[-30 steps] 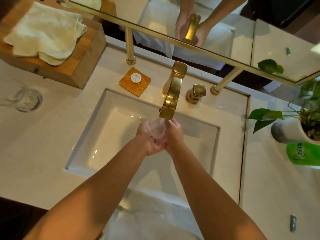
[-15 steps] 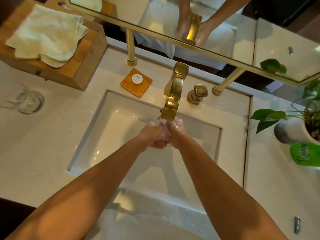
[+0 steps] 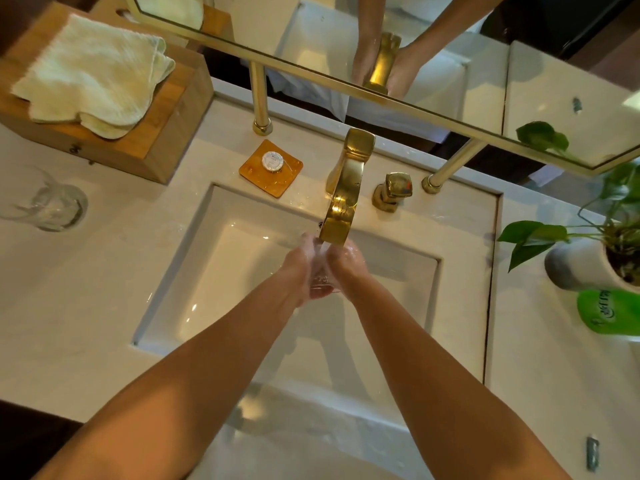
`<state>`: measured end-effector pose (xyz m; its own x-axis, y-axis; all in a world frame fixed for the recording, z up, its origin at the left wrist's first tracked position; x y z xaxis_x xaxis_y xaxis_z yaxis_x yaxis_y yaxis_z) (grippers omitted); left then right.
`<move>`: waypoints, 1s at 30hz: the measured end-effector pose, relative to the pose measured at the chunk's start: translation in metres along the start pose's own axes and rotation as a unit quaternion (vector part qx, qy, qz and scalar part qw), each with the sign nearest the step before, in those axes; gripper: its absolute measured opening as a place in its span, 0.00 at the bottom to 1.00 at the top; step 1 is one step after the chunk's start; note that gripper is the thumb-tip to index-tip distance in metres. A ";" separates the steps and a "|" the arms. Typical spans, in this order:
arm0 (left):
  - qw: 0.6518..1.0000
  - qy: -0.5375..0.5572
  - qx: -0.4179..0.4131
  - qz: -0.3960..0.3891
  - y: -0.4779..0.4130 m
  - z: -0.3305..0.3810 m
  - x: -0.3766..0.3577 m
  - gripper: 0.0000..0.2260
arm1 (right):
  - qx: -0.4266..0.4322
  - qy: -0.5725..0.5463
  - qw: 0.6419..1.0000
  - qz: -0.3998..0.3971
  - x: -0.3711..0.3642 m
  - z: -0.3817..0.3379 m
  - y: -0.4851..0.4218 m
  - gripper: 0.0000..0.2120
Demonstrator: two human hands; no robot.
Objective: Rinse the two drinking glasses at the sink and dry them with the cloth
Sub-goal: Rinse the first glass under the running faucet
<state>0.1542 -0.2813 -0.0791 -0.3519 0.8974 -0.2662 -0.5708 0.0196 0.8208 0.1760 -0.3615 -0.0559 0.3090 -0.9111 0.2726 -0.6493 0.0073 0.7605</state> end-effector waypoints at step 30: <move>0.951 -0.284 -0.104 -0.059 0.011 0.049 0.009 0.06 | -0.156 -0.221 0.958 -0.091 -0.003 0.014 0.002 0.25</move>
<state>0.1809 -0.2516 -0.0479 0.1467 0.9891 0.0143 -0.7367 0.0996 0.6688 0.1639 -0.3639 -0.0629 0.0278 -0.9941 -0.1052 -0.3529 -0.1082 0.9294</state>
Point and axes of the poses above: each hand's wrist, its own y-axis away from the middle knuckle, its own x-axis out of the back of the hand, z = x × y, the point moved 3 cm from there along -y, towards the middle knuckle, and after that the axes turned 8 degrees about -x, right-handed, at the moved point
